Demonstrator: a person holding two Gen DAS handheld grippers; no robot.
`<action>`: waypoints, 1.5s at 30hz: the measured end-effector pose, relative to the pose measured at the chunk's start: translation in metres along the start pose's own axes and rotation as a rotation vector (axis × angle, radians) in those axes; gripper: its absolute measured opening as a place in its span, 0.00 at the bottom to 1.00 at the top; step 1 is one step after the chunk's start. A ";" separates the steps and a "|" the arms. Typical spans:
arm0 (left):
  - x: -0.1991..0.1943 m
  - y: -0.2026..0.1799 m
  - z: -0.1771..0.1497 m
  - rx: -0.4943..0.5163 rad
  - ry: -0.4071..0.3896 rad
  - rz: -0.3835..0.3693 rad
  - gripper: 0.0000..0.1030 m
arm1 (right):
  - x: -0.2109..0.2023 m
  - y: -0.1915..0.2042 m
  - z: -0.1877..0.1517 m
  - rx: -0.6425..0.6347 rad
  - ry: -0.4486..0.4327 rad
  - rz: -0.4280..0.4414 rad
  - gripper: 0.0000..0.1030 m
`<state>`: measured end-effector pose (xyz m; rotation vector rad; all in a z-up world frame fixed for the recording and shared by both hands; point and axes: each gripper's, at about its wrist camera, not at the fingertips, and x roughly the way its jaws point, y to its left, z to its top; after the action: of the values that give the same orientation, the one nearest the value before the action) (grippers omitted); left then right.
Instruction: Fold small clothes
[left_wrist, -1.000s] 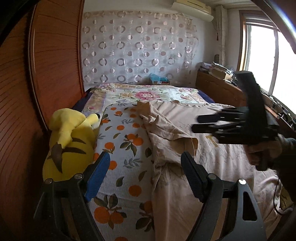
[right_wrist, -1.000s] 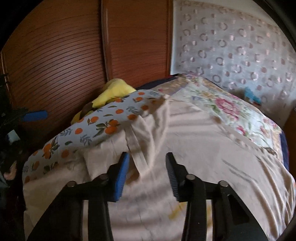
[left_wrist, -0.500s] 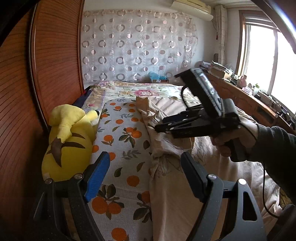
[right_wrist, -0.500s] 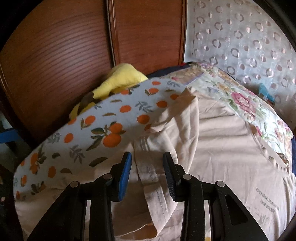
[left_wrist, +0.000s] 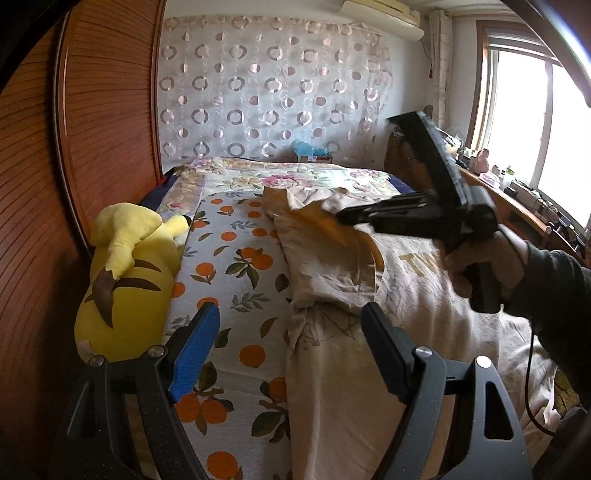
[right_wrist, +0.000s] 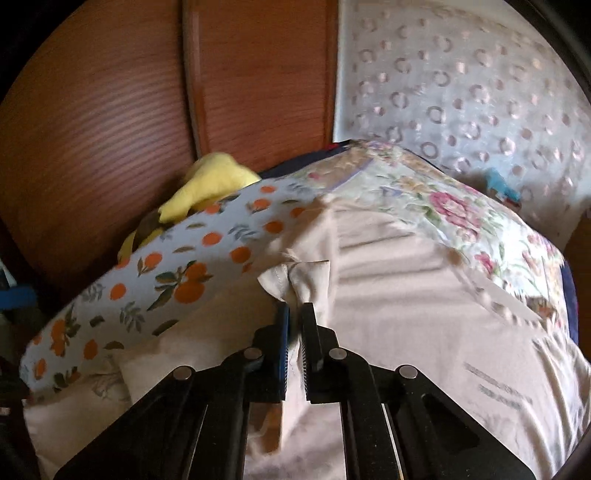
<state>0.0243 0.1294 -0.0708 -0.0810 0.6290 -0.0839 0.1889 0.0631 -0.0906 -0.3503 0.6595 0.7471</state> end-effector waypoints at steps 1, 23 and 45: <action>0.001 0.000 0.000 -0.001 0.001 -0.001 0.77 | -0.004 -0.006 -0.002 0.015 -0.002 -0.014 0.06; 0.013 -0.024 0.009 0.023 0.019 -0.025 0.77 | -0.021 -0.046 -0.032 0.129 0.065 -0.099 0.30; 0.035 -0.091 0.026 0.084 0.038 -0.112 0.77 | -0.208 -0.114 -0.175 0.251 0.047 -0.334 0.60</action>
<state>0.0632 0.0365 -0.0606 -0.0331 0.6583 -0.2207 0.0826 -0.2111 -0.0758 -0.2391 0.7090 0.3339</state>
